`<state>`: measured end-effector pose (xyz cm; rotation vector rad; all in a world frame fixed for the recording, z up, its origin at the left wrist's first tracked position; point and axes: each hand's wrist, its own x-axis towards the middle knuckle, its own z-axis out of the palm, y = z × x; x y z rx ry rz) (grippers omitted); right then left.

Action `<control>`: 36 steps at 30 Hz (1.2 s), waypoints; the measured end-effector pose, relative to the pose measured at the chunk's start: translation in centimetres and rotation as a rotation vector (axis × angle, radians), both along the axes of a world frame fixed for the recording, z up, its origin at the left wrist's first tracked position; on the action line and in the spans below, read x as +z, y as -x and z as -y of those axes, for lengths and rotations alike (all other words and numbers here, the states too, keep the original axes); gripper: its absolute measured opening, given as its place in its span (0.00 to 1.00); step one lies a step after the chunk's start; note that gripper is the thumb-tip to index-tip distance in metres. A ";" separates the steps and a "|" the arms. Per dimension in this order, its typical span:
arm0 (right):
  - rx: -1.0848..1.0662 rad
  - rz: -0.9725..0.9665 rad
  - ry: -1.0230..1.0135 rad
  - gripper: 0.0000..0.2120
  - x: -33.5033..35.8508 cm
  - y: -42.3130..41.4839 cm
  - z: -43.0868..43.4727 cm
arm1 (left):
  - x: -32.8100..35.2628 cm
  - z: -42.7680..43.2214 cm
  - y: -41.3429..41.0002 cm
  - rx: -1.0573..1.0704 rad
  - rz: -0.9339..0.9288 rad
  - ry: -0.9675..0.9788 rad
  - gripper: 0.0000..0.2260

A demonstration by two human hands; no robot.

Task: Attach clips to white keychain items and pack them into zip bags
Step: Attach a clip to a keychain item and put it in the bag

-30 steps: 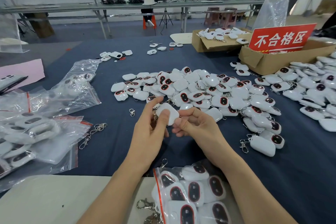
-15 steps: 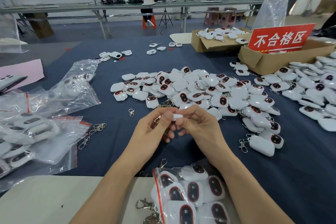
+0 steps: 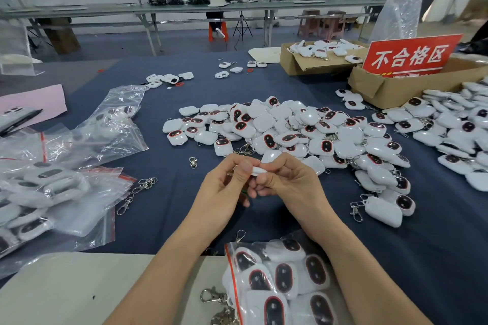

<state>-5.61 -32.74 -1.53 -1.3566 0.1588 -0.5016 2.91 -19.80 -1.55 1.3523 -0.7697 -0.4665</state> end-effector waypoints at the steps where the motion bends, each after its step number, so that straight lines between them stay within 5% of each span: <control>1: -0.013 -0.014 0.010 0.05 0.0 0.0 0.0 | -0.1 0.0 0.0 0.032 0.042 -0.010 0.12; 7: -0.057 -0.075 -0.062 0.09 -0.2 0.0 0.4 | -1.2 0.2 -0.1 0.212 0.290 -0.178 0.12; 12: -0.035 -0.129 -0.072 0.10 -0.1 0.1 0.4 | -0.9 0.2 -0.4 0.249 0.184 -0.156 0.06; 28: 0.011 -0.164 -0.029 0.16 0.8 0.3 -0.3 | -0.6 0.3 -0.2 0.336 0.133 -0.266 0.24; 36: 0.028 -0.146 -0.014 0.18 0.9 0.1 -0.3 | -0.9 0.6 -0.5 0.359 0.171 -0.316 0.25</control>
